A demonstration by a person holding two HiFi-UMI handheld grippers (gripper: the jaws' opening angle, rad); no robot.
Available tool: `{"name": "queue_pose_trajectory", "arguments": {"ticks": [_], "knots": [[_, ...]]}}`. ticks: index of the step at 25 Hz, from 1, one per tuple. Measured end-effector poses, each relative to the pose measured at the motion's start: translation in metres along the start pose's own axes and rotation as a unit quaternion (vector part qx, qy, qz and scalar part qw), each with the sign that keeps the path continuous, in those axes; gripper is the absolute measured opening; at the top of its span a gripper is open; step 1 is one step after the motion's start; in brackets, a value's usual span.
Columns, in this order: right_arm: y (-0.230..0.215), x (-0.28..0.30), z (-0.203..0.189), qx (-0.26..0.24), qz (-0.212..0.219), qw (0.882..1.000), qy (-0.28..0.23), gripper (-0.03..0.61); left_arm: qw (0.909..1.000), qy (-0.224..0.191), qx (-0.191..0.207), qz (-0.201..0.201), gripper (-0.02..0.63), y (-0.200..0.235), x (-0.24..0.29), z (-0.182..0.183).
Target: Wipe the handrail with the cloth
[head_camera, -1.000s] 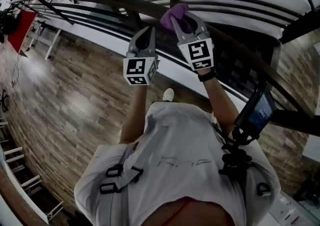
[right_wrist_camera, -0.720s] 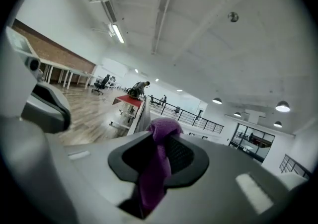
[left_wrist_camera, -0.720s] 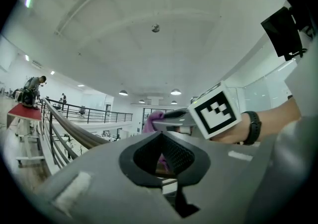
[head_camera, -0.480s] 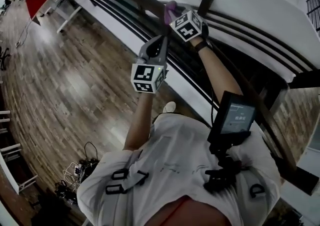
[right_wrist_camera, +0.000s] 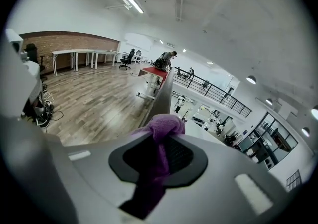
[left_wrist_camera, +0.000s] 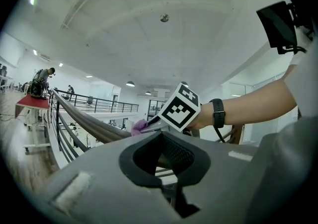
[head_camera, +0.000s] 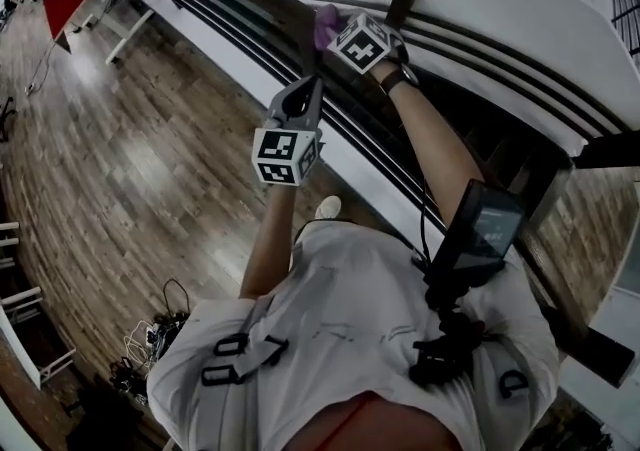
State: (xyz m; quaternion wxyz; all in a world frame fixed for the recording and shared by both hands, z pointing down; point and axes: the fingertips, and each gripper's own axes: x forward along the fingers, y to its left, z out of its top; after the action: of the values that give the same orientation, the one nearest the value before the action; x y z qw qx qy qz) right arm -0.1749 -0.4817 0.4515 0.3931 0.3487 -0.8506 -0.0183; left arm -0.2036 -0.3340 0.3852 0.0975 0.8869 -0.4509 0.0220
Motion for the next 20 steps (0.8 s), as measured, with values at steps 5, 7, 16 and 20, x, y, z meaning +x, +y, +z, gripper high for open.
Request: {"name": "queue_pose_trajectory", "arguments": {"ticks": [5, 7, 16, 20], "knots": [[0.002, -0.029, -0.026, 0.018, 0.01, 1.0, 0.009, 0.058, 0.9995, -0.002, 0.016, -0.026, 0.002, -0.03, 0.009, 0.007], [0.007, -0.041, -0.035, 0.016, 0.01, 1.0, 0.011, 0.058, 0.9993, -0.003, 0.021, -0.032, 0.002, -0.041, 0.01, 0.01], [0.029, -0.106, -0.09, -0.006, 0.006, 0.999, 0.031, 0.058, 0.9979, 0.001, 0.037, -0.054, 0.002, -0.089, 0.012, 0.006], [0.038, -0.137, -0.115, 0.009, -0.005, 1.0, 0.028, 0.057, 0.9966, 0.003, 0.045, -0.07, 0.002, -0.111, 0.016, 0.005]]}}
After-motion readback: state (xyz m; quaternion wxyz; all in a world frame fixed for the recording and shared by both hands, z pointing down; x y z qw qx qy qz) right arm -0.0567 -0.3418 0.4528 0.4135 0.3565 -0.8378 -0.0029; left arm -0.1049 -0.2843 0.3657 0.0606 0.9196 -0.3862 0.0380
